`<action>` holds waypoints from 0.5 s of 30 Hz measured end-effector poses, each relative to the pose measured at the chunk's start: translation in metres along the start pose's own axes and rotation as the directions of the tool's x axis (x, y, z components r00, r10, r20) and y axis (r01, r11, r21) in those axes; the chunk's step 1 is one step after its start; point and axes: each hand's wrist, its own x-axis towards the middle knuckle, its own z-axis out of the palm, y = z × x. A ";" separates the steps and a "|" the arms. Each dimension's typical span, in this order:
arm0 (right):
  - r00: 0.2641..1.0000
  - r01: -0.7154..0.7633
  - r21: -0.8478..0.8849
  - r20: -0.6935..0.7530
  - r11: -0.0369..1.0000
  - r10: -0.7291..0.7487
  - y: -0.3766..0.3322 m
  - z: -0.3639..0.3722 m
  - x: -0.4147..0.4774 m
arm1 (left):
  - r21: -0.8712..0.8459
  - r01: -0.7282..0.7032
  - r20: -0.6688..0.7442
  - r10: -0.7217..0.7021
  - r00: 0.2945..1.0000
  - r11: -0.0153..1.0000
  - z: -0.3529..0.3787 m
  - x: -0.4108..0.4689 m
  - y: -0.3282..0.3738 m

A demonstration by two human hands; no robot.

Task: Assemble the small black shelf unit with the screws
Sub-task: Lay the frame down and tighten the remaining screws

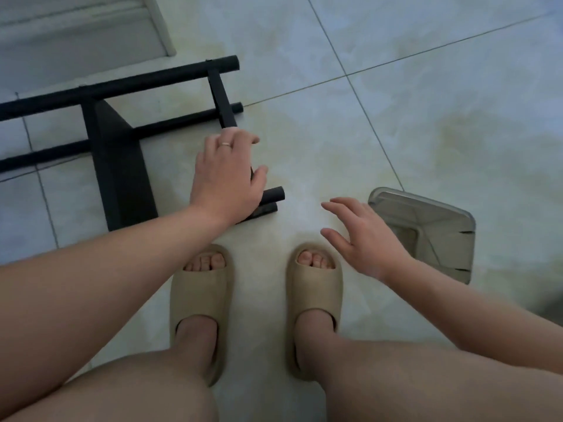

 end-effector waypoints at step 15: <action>0.865 -0.483 0.098 0.206 0.870 0.457 0.154 0.019 -0.030 | 0.066 -0.836 0.639 0.620 0.456 0.545 0.104 -0.010 0.116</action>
